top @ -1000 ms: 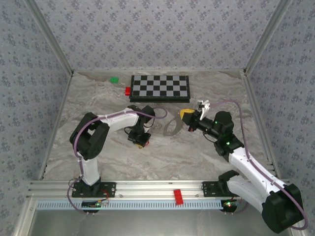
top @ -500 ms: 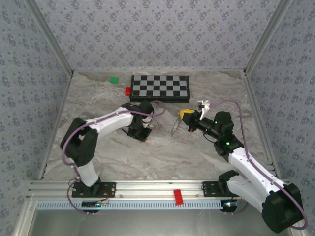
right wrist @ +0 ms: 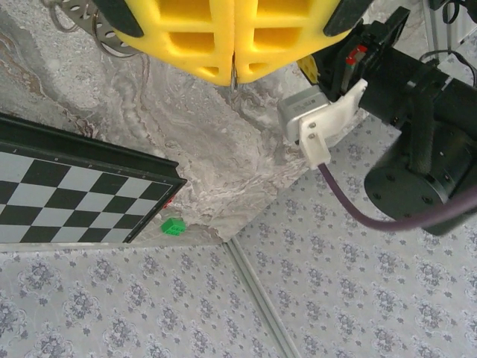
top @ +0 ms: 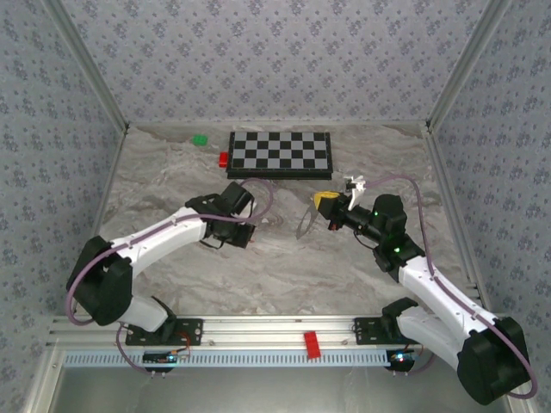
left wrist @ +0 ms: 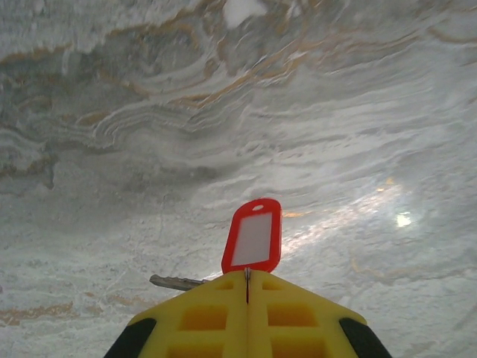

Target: Put the keys on the keyring

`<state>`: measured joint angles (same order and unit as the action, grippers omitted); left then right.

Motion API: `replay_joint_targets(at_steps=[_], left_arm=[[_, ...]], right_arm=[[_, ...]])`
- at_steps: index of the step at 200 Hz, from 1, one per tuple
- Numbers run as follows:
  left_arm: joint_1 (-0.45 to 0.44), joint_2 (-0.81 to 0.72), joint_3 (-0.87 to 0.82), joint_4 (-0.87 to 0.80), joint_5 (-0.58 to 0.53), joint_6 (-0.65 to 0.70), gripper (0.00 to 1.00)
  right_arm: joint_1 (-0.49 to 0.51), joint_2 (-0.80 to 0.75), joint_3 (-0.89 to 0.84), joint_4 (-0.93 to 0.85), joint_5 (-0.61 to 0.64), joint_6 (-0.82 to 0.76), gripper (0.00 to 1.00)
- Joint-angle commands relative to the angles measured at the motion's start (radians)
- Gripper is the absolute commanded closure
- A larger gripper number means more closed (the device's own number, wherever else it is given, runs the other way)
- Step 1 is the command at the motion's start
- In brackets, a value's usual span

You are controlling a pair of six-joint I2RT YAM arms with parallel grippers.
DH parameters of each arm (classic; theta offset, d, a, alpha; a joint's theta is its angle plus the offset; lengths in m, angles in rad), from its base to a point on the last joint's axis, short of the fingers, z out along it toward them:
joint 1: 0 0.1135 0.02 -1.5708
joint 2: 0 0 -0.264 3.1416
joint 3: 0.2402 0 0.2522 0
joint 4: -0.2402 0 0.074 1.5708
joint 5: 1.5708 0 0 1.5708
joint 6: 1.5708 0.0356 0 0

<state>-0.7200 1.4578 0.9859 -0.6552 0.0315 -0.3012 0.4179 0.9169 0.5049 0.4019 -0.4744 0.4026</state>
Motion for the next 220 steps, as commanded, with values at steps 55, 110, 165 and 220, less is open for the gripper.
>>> replay_joint_targets(at_steps=[55, 110, 165, 220], left_arm=[[-0.066, 0.058, -0.118, 0.111, -0.102, -0.088, 0.99], [-0.072, 0.040, -0.120, 0.096, -0.077, -0.119, 0.71], [-0.006, -0.020, -0.096, 0.061, 0.031, -0.138, 0.67], [-0.038, 0.044, -0.043, 0.017, 0.048, -0.113, 0.63]], right_arm=[[0.009, 0.014, -0.007, 0.061, 0.001, 0.006, 1.00], [0.012, 0.022, -0.007, 0.066, 0.001, 0.005, 1.00], [0.013, 0.025, -0.006, 0.064, 0.005, 0.006, 1.00], [0.012, 0.027, -0.006, 0.060, 0.007, 0.003, 1.00]])
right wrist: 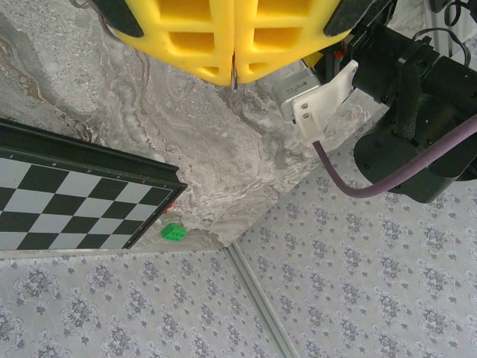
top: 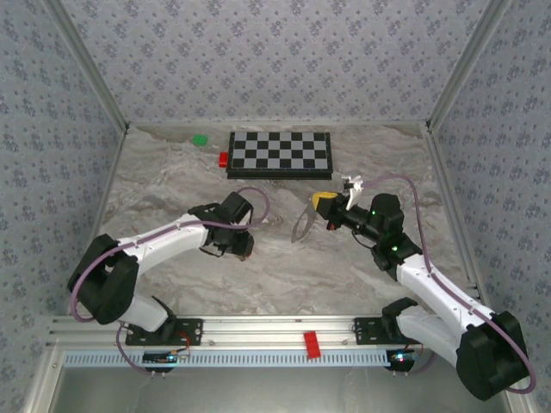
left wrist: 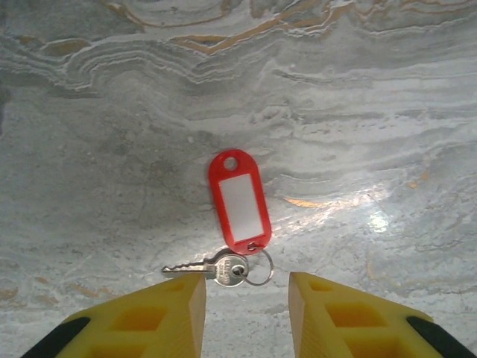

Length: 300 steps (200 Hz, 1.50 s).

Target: Put the keys on the keyring

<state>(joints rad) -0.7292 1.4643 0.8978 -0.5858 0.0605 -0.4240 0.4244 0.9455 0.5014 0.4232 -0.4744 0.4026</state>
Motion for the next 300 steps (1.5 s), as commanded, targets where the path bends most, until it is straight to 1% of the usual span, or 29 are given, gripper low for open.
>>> replay_joint_targets(at_steps=[1, 33, 45, 87, 98, 129, 151, 189, 240, 258, 279, 300], left_arm=[[-0.031, 0.041, 0.047, -0.054, 0.017, 0.010, 0.62], [-0.086, 0.115, 0.084, -0.088, -0.046, 0.022, 0.60], [-0.087, 0.138, 0.093, -0.121, -0.063, 0.022, 0.60], [-0.093, 0.205, 0.120, -0.159, -0.108, 0.031, 0.61], [-0.094, 0.216, 0.125, -0.166, -0.122, 0.031, 0.62], [-0.088, 0.203, 0.123, -0.161, -0.131, 0.026, 0.70], [-0.070, 0.170, 0.114, -0.160, -0.128, 0.021, 0.72], [-0.025, 0.130, 0.083, -0.154, -0.105, 0.016, 0.73], [-0.016, 0.125, 0.094, -0.157, -0.056, 0.019, 0.73], [-0.006, 0.123, 0.098, -0.149, -0.003, 0.018, 0.72], [0.031, 0.127, 0.089, -0.134, 0.075, 0.010, 0.71], [0.060, 0.124, 0.073, -0.119, 0.110, -0.001, 0.71]], right_arm=[[0.006, -0.003, -0.003, 0.039, 0.007, 0.004, 1.00], [0.006, -0.005, -0.001, 0.035, 0.007, 0.002, 1.00], [0.007, -0.005, -0.001, 0.035, 0.008, 0.003, 1.00], [0.005, -0.011, -0.002, 0.031, 0.007, 0.001, 1.00], [0.005, -0.012, -0.003, 0.032, 0.007, 0.001, 1.00], [0.005, -0.012, -0.001, 0.032, 0.005, 0.003, 1.00], [0.005, -0.014, -0.002, 0.034, 0.004, 0.003, 1.00], [0.006, -0.016, -0.001, 0.032, 0.004, 0.003, 1.00], [0.005, -0.016, -0.002, 0.032, 0.005, 0.003, 1.00], [0.006, -0.018, -0.002, 0.030, 0.003, 0.004, 1.00], [0.007, -0.024, -0.002, 0.029, 0.004, 0.003, 1.00], [0.007, -0.028, -0.002, 0.029, 0.005, 0.002, 1.00]])
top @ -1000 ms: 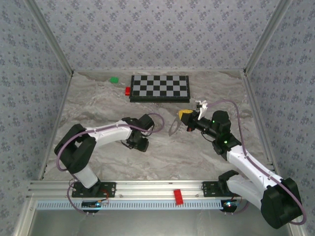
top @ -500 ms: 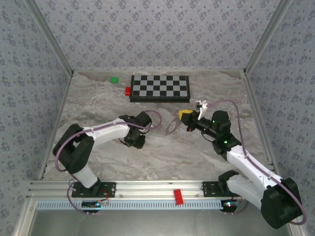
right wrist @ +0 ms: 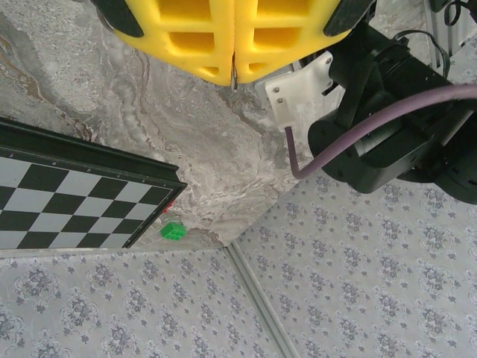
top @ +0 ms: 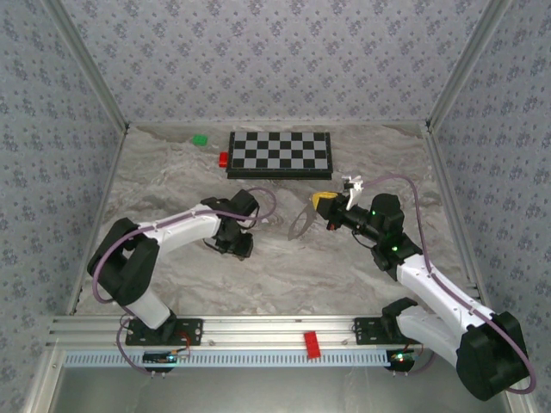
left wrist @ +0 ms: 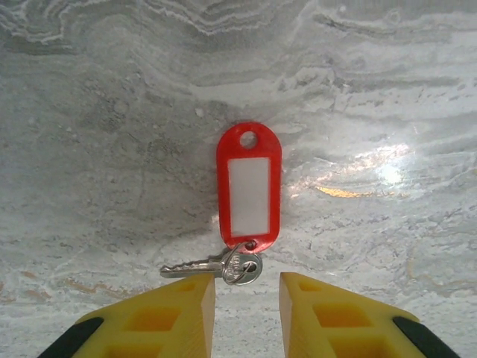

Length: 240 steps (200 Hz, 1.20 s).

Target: Put the keys on the keyring

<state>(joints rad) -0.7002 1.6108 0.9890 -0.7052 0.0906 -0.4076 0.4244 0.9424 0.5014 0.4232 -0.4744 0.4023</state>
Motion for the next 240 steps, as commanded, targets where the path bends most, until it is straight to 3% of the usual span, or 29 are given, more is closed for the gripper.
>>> replay_joint_targets(at_steps=[1, 240], left_arm=[[0.033, -0.022, -0.018, 0.001, 0.081, -0.019, 0.71], [0.096, -0.102, -0.150, 0.180, 0.271, -0.069, 0.77]], right_arm=[[0.007, -0.025, -0.001, 0.028, 0.005, 0.002, 1.00], [0.008, -0.019, -0.004, 0.032, 0.008, 0.001, 1.00]])
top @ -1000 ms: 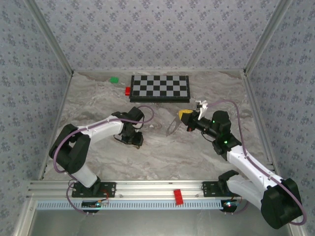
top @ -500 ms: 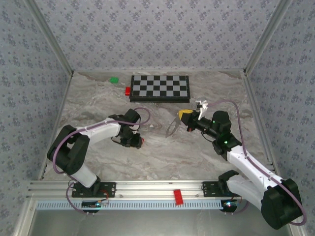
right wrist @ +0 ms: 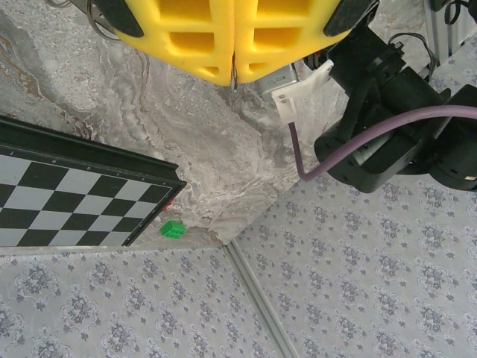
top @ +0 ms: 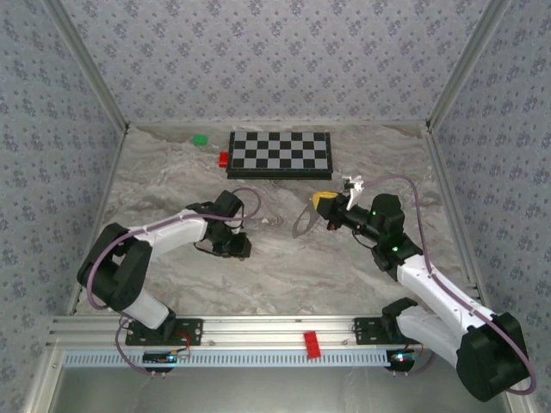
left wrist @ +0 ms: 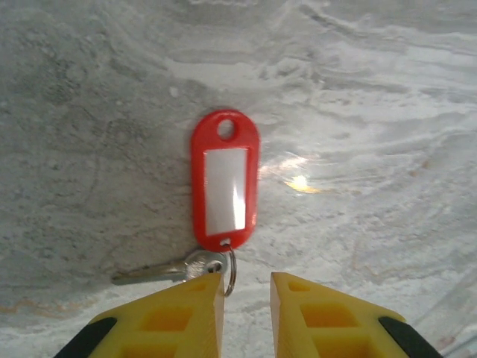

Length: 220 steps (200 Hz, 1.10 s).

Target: Put the keys on the keyring

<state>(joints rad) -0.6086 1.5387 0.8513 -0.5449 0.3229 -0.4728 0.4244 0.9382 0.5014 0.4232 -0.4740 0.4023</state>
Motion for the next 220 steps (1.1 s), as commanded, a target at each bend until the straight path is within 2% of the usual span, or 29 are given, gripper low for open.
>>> replay_joint_targets(at_steps=[1, 41, 104, 139, 220], left_arm=[[0.003, -0.029, -0.012, 0.019, 0.038, -0.003, 0.77], [0.004, -0.026, -0.012, 0.018, 0.037, 0.001, 0.77], [0.003, -0.103, -0.012, -0.014, -0.061, 0.018, 0.75], [0.002, -0.038, 0.026, -0.090, -0.079, 0.033, 0.76], [-0.067, 0.047, 0.119, -0.128, -0.130, 0.057, 0.75]], right_arm=[[0.008, -0.014, -0.004, 0.032, 0.008, 0.001, 1.00], [0.008, -0.010, -0.004, 0.035, 0.007, 0.001, 1.00], [0.009, -0.004, -0.005, 0.038, 0.006, 0.003, 1.00], [0.009, -0.002, -0.005, 0.040, 0.009, 0.003, 1.00], [0.009, -0.006, -0.004, 0.038, 0.006, 0.004, 1.00]])
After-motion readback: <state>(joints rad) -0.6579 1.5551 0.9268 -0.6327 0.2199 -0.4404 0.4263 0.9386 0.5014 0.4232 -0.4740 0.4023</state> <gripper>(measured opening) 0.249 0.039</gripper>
